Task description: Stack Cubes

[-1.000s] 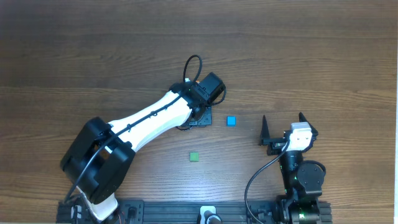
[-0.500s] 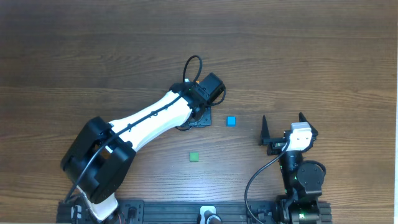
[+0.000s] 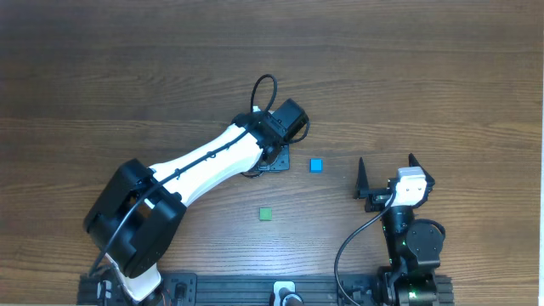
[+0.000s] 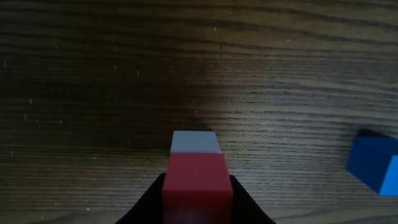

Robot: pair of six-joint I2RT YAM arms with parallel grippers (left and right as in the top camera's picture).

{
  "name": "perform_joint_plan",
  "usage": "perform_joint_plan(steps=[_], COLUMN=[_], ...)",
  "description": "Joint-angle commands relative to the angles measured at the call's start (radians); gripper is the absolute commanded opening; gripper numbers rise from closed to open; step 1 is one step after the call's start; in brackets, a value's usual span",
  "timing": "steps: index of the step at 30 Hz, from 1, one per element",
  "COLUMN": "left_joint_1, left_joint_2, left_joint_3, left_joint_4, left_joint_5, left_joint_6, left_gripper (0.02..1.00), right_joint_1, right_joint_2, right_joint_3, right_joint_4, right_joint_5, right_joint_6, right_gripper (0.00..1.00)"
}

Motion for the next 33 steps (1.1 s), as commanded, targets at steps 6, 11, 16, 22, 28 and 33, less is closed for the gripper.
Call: perform_joint_plan(steps=[6, 11, 16, 22, 28, 33], left_joint_1=[-0.002, -0.001, 0.001, 0.001, 0.001, 0.001], left_joint_2=[0.018, 0.019, 0.021, 0.03, 0.03, 0.03], left_joint_3=[0.006, 0.006, 0.006, 0.006, 0.006, 0.006], left_joint_4=[0.01, 0.013, 0.013, 0.005, 0.005, 0.006], left_joint_5=[-0.016, -0.019, -0.02, -0.02, -0.02, -0.021], left_joint_6=[-0.014, -0.014, -0.014, -0.014, -0.014, -0.014], left_gripper=[0.04, 0.038, 0.04, 0.038, 0.038, 0.038], right_joint_1=[-0.003, -0.003, -0.003, -0.003, -0.003, -0.003], right_joint_2=[-0.003, -0.003, -0.003, -0.003, -0.003, -0.003], right_joint_3=[-0.005, -0.005, -0.005, -0.005, -0.005, -0.005], right_joint_4=[-0.002, -0.002, -0.002, -0.002, -0.002, -0.002], right_joint_5=[-0.005, -0.005, -0.005, -0.005, -0.005, -0.005], right_joint_6=[-0.005, -0.005, -0.005, -0.005, -0.005, -0.005], right_gripper=[0.991, 0.993, 0.991, 0.991, 0.993, 0.993])
